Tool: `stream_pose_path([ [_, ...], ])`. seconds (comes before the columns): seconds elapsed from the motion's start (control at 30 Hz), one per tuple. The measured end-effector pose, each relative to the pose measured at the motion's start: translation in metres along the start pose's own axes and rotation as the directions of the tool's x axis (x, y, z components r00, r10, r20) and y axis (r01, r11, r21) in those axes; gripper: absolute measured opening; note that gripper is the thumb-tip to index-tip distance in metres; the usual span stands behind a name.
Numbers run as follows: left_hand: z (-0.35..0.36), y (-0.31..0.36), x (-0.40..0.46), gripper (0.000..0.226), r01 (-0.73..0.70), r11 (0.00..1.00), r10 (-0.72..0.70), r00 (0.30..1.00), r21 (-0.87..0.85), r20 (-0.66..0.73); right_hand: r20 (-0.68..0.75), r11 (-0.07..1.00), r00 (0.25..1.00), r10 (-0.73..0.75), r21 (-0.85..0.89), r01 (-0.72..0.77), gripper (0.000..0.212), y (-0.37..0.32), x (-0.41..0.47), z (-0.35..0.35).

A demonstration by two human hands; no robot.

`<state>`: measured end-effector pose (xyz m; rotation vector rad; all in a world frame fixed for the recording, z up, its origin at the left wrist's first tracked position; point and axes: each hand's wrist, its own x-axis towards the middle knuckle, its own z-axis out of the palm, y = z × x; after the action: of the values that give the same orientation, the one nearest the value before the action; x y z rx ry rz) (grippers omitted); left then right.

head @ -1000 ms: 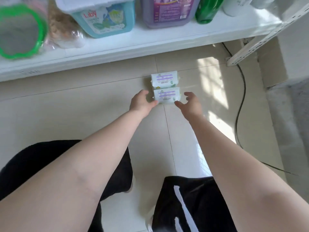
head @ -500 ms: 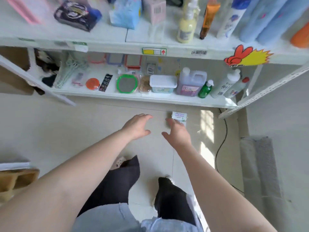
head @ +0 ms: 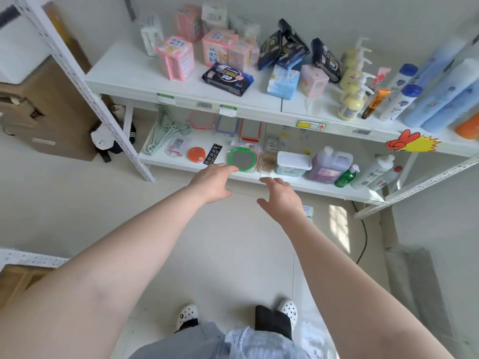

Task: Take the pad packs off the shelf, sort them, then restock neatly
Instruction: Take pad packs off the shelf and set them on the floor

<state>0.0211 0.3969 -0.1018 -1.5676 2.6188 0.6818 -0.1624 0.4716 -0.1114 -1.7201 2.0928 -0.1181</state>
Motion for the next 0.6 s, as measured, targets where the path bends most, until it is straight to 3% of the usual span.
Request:
stream_pose_path([
  [0.27, -0.102, -0.086, -0.013, 0.06, 0.009, 1.0, -0.006, 0.989, 0.022, -0.149, -0.123, 0.998, 0.99, -0.064, -0.019, 0.062, 0.06, -0.117, 0.037, -0.046],
  [0.6, -0.173, -0.112, 0.059, 0.065, 0.004, 1.0, 0.002, 0.978, 0.03, -0.207, -0.175, 0.994, 0.98, -0.091, -0.075, 0.079, 0.063, -0.153, 0.129, -0.101],
])
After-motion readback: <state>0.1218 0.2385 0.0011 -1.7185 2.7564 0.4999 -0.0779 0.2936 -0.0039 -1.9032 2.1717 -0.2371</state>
